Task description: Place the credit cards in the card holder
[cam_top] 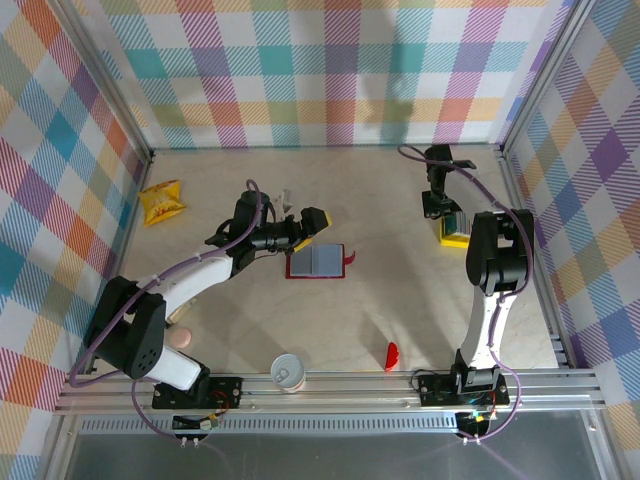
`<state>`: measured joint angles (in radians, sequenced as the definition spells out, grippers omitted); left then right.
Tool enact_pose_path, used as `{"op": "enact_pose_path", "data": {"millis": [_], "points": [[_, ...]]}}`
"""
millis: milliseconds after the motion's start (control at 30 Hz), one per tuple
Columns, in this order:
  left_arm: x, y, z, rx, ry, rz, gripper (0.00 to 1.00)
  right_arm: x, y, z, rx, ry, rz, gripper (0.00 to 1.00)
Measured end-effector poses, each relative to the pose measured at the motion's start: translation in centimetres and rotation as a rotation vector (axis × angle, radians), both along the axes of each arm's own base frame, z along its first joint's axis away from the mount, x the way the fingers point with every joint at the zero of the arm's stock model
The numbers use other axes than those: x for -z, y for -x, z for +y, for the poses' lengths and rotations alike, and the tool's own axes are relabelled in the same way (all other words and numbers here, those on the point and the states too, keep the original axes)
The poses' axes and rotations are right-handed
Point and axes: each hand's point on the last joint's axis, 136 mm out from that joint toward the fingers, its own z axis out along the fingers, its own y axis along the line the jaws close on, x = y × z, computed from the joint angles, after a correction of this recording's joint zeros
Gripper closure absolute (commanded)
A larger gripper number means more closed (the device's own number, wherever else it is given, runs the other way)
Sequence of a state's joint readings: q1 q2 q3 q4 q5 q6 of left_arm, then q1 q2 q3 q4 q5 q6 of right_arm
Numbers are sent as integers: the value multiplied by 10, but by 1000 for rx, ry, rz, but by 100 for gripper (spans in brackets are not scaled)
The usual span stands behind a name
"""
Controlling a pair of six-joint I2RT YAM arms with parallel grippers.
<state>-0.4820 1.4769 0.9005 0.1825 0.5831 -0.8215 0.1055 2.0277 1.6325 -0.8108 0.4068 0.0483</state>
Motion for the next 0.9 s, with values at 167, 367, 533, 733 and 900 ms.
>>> {"op": "enact_pose_path", "data": {"millis": [167,367,533,733,900], "points": [[-2,-1,1,-9,-1,-7,0,-20,4,3,29,-36,-39,100],[-19,4,12,-55,4,-65,0,-98,16,17,32,-112,-221,100],[-46,16,19,-74,40,-147,0,-180,58,40,-4,-282,-421,100],[-70,41,24,-77,106,-211,0,-245,120,71,-94,-552,-616,100],[-82,58,30,-74,148,-240,0,-254,150,103,-186,-781,-656,100]]}}
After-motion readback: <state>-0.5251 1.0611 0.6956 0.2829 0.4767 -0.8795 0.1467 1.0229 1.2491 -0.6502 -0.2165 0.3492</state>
